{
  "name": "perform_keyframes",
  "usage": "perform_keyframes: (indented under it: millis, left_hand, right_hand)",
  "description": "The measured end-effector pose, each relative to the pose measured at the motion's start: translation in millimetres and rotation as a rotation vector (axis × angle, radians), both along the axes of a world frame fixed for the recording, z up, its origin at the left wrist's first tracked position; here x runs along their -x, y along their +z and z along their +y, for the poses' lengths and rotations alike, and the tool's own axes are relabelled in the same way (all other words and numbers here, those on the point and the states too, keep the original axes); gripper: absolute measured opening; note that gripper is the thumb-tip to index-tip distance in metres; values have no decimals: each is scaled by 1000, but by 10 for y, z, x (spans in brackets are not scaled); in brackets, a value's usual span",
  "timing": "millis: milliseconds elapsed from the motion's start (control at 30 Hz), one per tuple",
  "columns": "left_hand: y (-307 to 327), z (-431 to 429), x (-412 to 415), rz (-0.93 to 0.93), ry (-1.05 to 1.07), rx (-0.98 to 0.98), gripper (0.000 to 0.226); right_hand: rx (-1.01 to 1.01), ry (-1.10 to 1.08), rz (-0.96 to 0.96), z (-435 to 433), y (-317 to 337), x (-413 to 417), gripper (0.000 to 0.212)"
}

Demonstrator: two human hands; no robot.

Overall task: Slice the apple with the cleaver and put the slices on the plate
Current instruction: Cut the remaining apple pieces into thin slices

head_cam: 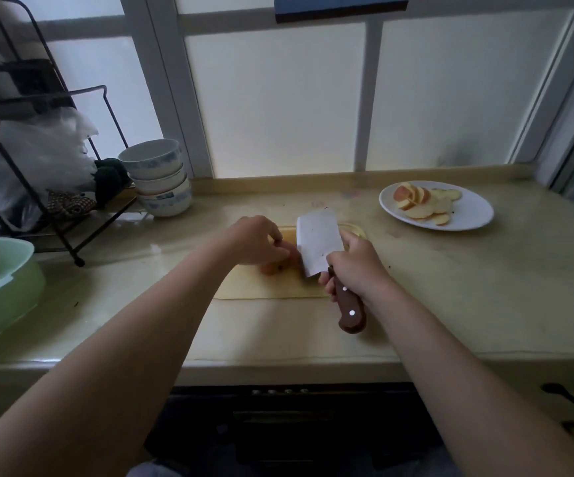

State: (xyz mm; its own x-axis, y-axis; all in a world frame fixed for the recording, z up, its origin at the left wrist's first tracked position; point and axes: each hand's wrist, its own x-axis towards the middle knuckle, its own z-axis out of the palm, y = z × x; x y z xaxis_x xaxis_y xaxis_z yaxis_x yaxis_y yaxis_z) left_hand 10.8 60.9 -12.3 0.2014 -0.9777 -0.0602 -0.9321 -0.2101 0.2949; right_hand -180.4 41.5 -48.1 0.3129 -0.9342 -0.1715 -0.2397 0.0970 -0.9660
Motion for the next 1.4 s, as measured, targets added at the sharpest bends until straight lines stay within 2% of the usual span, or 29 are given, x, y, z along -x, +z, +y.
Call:
perform_keyframes:
  millis: [233, 500, 667, 767, 900, 1100, 1233, 1400]
  left_hand:
    - [248, -256, 312, 82, 170, -253, 44]
    - [380, -387, 605, -131, 182, -470, 32]
    - [440, -430, 731, -295, 130, -524, 24]
    - [451, -455, 756, -286, 164, -555, 27]
    - [486, -451, 807, -312, 151, -552, 19]
    - [515, -379, 920, -350, 131, -551, 19]
    - [447, -431, 810, -266, 239, -600, 24]
    - [413, -434, 746, -154, 314, -572, 24]
  right_hand:
    - [60, 25, -62, 3, -15, 27, 60]
    - [47, 15, -126, -39, -57, 98, 65]
    - [41, 24, -122, -96, -97, 88, 67]
    - [37, 43, -119, -122, -118, 76, 68]
    - [42, 68, -135, -110, -94, 96, 55]
    - [38, 90, -150, -103, -83, 114, 51]
    - [26, 111, -152, -86, -51, 154, 45]
    - [6, 114, -127, -97, -39, 153, 61]
